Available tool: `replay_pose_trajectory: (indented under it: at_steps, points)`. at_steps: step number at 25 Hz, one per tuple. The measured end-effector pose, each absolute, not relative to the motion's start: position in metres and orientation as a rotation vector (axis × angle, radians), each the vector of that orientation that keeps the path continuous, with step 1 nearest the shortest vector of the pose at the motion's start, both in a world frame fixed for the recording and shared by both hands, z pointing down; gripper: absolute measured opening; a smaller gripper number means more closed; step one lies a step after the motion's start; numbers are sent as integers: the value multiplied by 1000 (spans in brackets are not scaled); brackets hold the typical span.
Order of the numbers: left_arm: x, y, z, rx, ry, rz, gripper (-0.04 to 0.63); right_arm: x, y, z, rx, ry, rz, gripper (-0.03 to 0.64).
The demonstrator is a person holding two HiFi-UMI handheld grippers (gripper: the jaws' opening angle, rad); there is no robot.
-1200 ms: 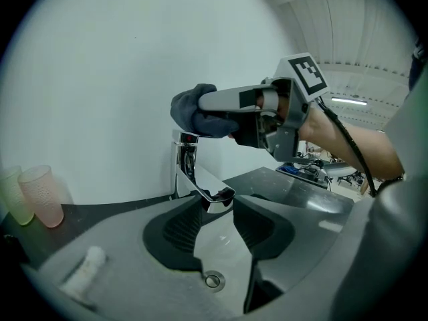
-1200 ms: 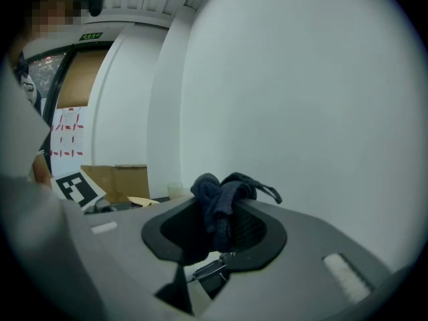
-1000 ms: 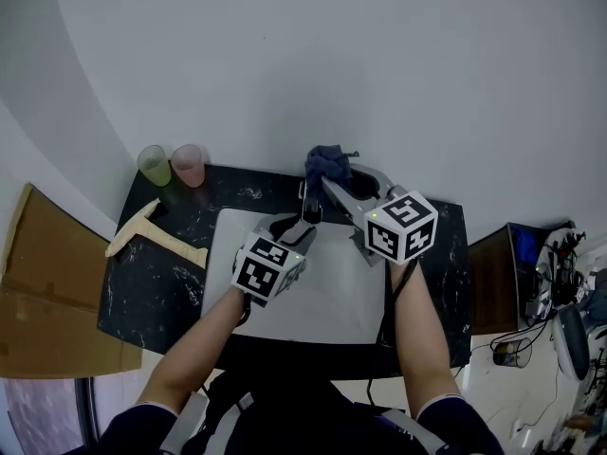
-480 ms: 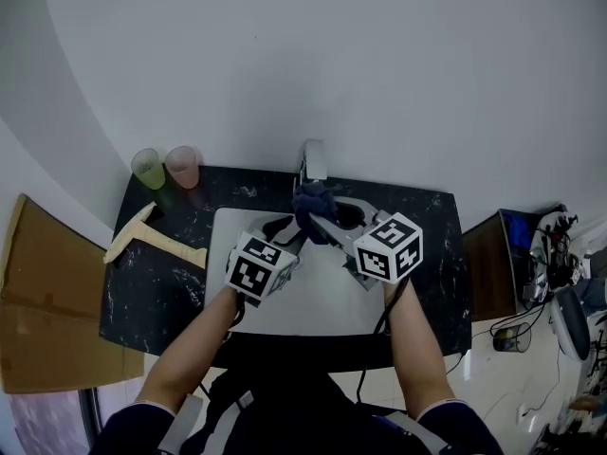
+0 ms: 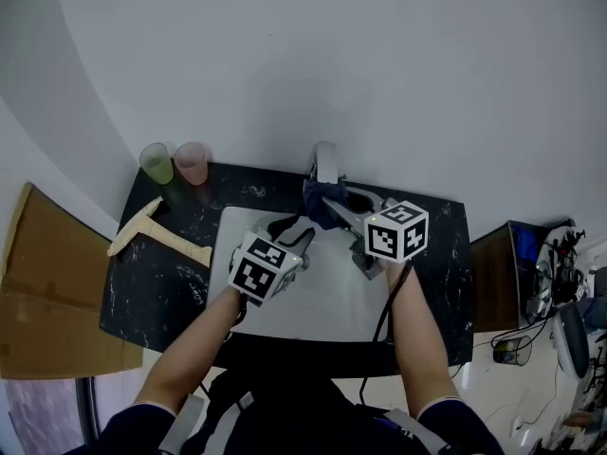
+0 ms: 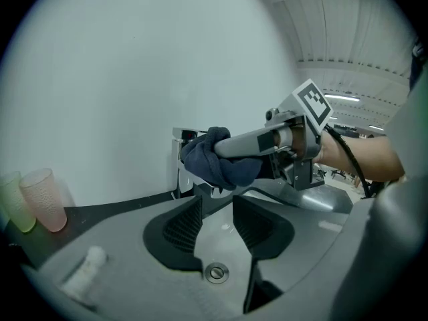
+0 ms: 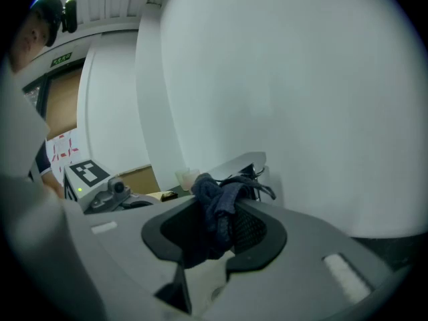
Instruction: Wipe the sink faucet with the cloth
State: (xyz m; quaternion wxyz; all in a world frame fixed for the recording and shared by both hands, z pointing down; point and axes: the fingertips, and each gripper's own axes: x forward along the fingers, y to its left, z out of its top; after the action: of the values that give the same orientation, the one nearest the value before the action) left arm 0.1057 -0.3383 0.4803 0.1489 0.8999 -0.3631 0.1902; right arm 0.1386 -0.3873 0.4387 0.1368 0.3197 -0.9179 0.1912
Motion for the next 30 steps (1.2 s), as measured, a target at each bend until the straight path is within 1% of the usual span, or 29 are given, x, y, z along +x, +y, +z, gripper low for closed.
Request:
replay_pose_trajectory:
  at_steps: [8, 13, 26, 28, 29, 30]
  points:
    - [105, -345, 478, 2575, -1094, 550, 126, 143, -408, 441, 890, -2729, 592, 121]
    - [104, -350, 477, 2566, -1132, 548, 81, 146, -413, 442, 900, -2739, 624, 120]
    - [105, -336, 472, 2597, -1067, 525, 80, 144, -365, 440, 912, -2692, 593, 117]
    - [109, -325, 469, 2643, -992, 513, 85, 145, -354, 440, 918, -2688, 595, 117]
    - [110, -318, 466, 2677, -952, 514, 125, 146, -349, 440, 921, -2687, 597, 117]
    - [111, -313, 463, 2719, -917, 520, 149, 146, -345, 440, 924, -2688, 600, 117]
